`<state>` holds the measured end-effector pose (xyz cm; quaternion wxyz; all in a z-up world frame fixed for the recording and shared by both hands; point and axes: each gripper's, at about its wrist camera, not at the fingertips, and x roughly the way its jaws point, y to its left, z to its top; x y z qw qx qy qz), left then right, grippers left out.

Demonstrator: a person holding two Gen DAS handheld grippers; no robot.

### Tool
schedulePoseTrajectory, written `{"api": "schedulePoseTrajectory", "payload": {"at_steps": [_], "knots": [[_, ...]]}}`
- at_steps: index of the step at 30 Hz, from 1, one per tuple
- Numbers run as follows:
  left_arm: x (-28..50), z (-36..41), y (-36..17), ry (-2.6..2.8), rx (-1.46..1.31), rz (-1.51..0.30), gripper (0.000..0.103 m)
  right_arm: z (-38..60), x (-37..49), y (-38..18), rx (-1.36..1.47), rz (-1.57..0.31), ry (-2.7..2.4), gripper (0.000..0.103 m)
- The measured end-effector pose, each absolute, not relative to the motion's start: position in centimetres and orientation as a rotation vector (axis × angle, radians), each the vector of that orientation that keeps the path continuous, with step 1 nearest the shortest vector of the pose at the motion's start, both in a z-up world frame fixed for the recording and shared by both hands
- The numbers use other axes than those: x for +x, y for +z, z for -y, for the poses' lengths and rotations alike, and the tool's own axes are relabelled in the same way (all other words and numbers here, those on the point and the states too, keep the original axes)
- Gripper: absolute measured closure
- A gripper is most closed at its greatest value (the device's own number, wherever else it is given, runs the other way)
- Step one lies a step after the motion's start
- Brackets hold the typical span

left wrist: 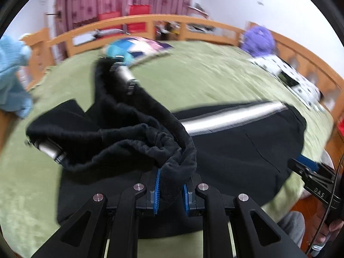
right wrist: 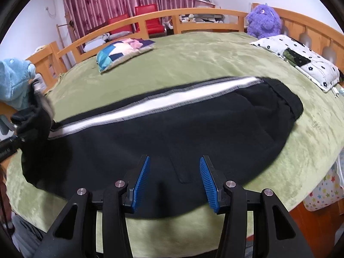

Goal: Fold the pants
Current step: 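Release the folded leg end with the left tool onto the pants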

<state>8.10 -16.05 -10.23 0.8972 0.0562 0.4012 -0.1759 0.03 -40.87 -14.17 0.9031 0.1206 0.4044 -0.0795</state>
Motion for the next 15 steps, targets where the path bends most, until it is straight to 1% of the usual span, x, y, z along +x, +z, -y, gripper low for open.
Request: {"api": "schedulePoseTrajectory", "payload": {"at_steps": [2,5,7,9,10,11,15], "knots": [[7.7,17.7,-12.0,-0.399,0.131,-0.866,0.087,41.2,-0.3,-15.2,0.268,-0.846,-0.153,0.054],[7.1,18.9,-13.8,-0.427,0.172,-0.927,0.082,41.1,-0.8,-16.2,0.288,-0.853,-0.139,0.054],[6.3,18.3,-14.1,-0.441,0.167,-0.932,0.075,40.7,-0.8,-16.7,0.300,-0.856,-0.129,0.054],[5.4,17.1,-13.6,-0.447,0.150,-0.911,0.048,40.2,-0.7,-16.8,0.317,-0.854,-0.099,0.054],[5.2,16.3,-13.3,-0.443,0.142,-0.895,0.043,39.8,-0.5,-16.7,0.321,-0.852,-0.084,0.054],[5.3,15.6,-12.8,-0.433,0.133,-0.873,0.041,39.5,-0.3,-16.7,0.323,-0.850,-0.071,0.054],[5.2,12.8,-11.1,-0.355,0.133,-0.811,0.041,36.9,1.2,-16.1,0.322,-0.844,-0.009,0.054]]}}
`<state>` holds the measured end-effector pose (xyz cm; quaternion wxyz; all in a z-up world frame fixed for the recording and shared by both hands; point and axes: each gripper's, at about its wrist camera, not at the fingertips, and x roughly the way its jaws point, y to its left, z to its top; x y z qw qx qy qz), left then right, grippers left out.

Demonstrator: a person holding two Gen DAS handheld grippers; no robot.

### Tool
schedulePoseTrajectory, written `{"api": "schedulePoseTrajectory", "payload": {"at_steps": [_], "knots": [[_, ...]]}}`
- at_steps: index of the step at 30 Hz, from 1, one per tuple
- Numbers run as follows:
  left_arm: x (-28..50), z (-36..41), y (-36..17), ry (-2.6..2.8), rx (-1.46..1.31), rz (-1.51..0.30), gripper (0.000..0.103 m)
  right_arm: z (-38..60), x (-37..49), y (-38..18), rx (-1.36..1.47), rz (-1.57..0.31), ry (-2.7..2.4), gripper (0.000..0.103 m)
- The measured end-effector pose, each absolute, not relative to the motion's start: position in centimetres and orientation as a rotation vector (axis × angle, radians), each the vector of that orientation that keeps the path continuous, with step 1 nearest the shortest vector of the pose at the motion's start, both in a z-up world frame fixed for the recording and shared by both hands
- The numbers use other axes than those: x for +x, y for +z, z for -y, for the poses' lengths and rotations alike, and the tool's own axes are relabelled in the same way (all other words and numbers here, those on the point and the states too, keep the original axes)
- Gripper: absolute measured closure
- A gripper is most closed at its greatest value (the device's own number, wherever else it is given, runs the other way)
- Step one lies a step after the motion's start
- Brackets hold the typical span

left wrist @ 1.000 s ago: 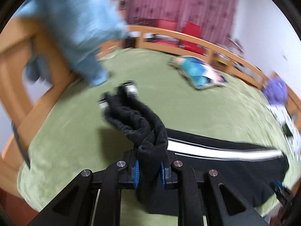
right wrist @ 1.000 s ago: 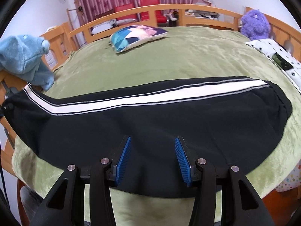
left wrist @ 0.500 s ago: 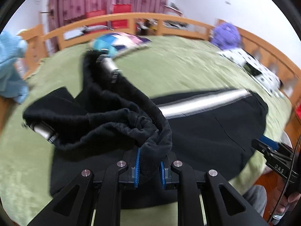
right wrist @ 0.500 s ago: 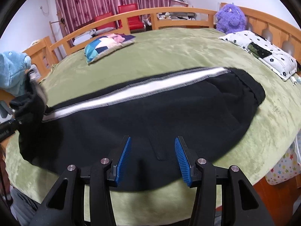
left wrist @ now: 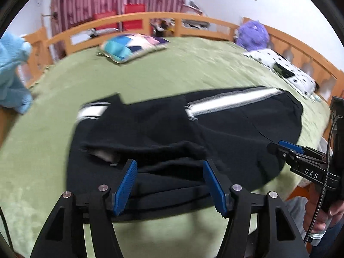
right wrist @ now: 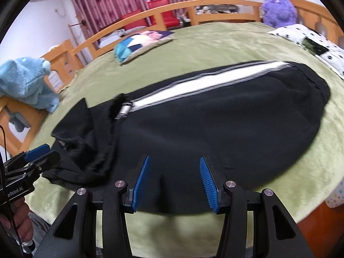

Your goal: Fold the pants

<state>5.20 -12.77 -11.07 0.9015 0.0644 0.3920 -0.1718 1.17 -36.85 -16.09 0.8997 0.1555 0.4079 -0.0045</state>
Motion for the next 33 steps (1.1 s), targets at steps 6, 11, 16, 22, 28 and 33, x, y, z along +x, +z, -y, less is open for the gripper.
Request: {"api": "schedulePoseTrajectory", "payload": {"at_steps": [6,11,16,22,28,33], "knots": [[5.6,6.5,-10.4,-0.218,0.076,-0.773,0.041,32.4,3.0,-15.3,0.304,-0.841,0.074,0.052],[6.1,0.9,-11.7,-0.119,0.015,-0.778,0.041,29.0,3.7,-15.9,0.308,-0.852,0.126,0.047],[6.2,-3.7,-13.5,-0.072,-0.029,-0.799,0.041,26.4,4.0,-15.8,0.300,-0.816,0.125,0.047],[7.2,-6.9,-15.0,-0.054,-0.101,-0.811,0.041,22.9,5.2,-13.0,0.166,-0.737,0.169,0.040],[7.6,-8.2,-15.8,-0.069,-0.153,-0.814,0.041,17.2,8.8,-15.5,-0.068,-0.805,0.204,0.040],[7.8,-8.1,-16.0,-0.095,-0.157,-0.810,0.041,15.1,10.4,-17.6,-0.183,-0.890,0.246,0.097]]}}
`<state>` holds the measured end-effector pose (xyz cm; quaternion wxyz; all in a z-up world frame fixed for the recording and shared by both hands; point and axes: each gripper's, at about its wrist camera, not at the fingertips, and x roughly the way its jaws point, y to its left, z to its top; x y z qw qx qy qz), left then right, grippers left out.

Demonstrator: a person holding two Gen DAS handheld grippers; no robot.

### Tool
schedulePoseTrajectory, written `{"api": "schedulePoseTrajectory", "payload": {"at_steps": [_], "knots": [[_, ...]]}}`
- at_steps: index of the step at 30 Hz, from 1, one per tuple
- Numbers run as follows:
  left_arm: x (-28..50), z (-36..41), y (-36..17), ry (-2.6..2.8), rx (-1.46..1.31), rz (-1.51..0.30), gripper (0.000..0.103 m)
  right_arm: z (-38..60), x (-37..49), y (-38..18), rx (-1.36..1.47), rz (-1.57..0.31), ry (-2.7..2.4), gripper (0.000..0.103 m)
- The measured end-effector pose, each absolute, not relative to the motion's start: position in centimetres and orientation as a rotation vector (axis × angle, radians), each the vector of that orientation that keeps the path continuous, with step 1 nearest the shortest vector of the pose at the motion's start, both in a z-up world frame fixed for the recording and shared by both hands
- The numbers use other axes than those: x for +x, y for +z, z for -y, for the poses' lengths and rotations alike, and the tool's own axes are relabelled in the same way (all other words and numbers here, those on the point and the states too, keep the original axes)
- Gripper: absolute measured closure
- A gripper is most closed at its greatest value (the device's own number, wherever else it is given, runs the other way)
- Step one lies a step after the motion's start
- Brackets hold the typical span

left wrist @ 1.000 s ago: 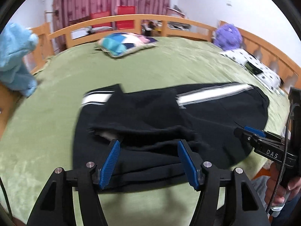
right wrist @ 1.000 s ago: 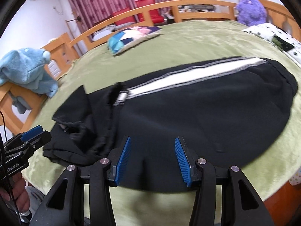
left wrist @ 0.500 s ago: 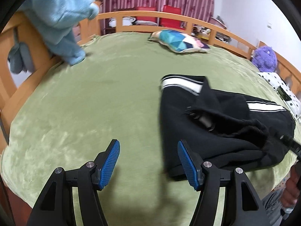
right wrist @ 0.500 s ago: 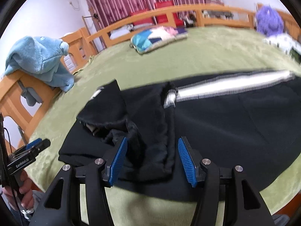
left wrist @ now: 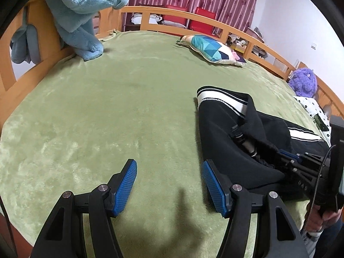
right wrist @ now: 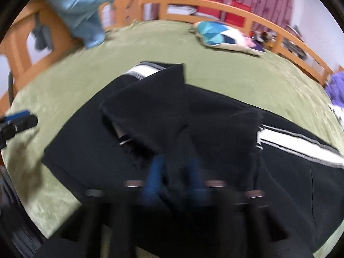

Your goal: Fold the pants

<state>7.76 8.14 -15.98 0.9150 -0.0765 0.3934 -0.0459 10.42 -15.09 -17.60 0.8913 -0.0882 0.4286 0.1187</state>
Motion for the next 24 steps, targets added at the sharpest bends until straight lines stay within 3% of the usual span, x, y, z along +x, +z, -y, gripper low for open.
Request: {"api": "schedulePoseTrajectory", "payload": {"at_steps": [4,6,10,12,15,24], "knots": [[7.9,-8.3,-16.3,-0.106,-0.165,-0.818,0.041,20.8,10.7,-14.4,0.093,-0.776,0.174,0.097],[8.1,-8.5,-16.4,-0.108,-0.178,-0.825,0.041,26.6,12.0,-14.6,0.365,-0.798,0.080,0.096],[8.1,-8.1,-16.6,-0.118,-0.184,-0.838,0.041,32.1,13.2,-18.0,0.556,-0.915,0.017,0.094],[8.0,-7.9,-16.5,-0.116,-0.175,-0.835,0.041,32.6,12.4,-18.2,0.538,-0.930,-0.014,0.086],[8.0,-7.3,-16.3,-0.120,-0.168,-0.835,0.041,32.7,10.1,-17.7,0.492,-0.886,0.000,0.057],[7.5,-4.6,-15.3,-0.145,-0.123,-0.831,0.041,30.6,8.8,-19.3,0.478,-0.929,0.138,0.048]]}}
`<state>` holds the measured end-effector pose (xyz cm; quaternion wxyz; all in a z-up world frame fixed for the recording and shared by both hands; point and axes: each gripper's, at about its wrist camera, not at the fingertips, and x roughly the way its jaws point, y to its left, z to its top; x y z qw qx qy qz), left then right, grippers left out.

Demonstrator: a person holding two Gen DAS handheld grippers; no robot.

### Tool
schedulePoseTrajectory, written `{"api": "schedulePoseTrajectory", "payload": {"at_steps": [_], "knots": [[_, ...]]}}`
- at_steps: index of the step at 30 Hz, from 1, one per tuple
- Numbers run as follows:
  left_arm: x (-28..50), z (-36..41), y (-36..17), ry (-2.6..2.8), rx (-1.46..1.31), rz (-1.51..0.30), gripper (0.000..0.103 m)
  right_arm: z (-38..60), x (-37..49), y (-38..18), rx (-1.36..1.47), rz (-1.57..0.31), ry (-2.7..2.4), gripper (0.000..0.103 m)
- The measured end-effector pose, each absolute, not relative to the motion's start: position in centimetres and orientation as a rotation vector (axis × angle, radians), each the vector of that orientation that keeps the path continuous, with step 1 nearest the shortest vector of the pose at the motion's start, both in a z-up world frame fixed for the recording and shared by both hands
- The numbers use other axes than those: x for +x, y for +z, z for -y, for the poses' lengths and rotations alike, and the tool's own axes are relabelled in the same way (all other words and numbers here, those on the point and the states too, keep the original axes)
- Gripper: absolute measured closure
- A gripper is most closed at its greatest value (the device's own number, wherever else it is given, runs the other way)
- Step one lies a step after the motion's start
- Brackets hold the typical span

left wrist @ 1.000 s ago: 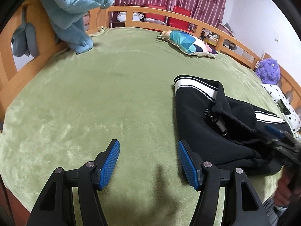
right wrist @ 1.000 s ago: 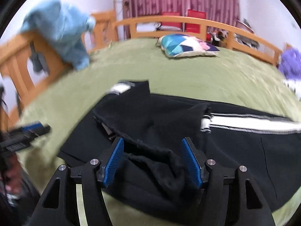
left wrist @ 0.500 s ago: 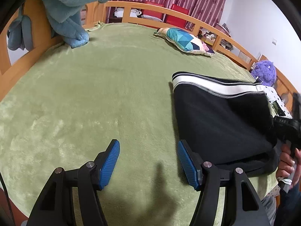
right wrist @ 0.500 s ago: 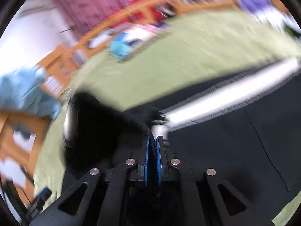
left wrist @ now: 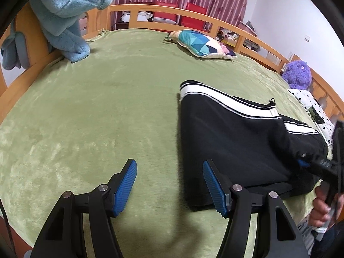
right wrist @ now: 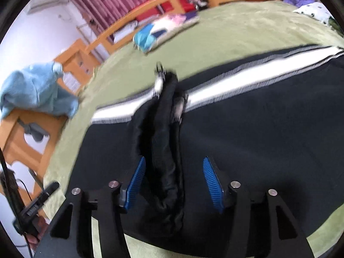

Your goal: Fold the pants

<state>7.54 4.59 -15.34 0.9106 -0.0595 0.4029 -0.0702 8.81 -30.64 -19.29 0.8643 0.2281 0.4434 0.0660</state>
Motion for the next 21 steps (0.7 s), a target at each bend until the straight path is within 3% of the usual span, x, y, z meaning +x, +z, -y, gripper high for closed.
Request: {"api": "schedulePoseTrajectory", "payload": {"at_steps": [9,17,18,20,21], "knots": [[6.6,-3.2,-14.7,-0.139,-0.072,-0.833,0.041,31.6,6.1,-17.6,0.537,-0.817,0.182,0.047],[6.3,-1.9,-14.8,-0.156,-0.095,-0.858,0.041,26.9,8.3,-21.4,0.361,-0.977,0.178,0.044],[6.1,-1.8,-14.7,-0.150,-0.084,-0.856,0.041,26.7,8.3,-21.5,0.353,-0.964,0.169,0.046],[6.1,-1.8,-14.6,-0.143,-0.077,-0.857,0.041,26.6,8.5,-21.1,0.355,-0.955,0.160,0.076],[6.1,-1.8,-14.5,-0.140,-0.077,-0.857,0.041,27.0,8.5,-20.7,0.393,-0.939,0.213,0.083]]}}
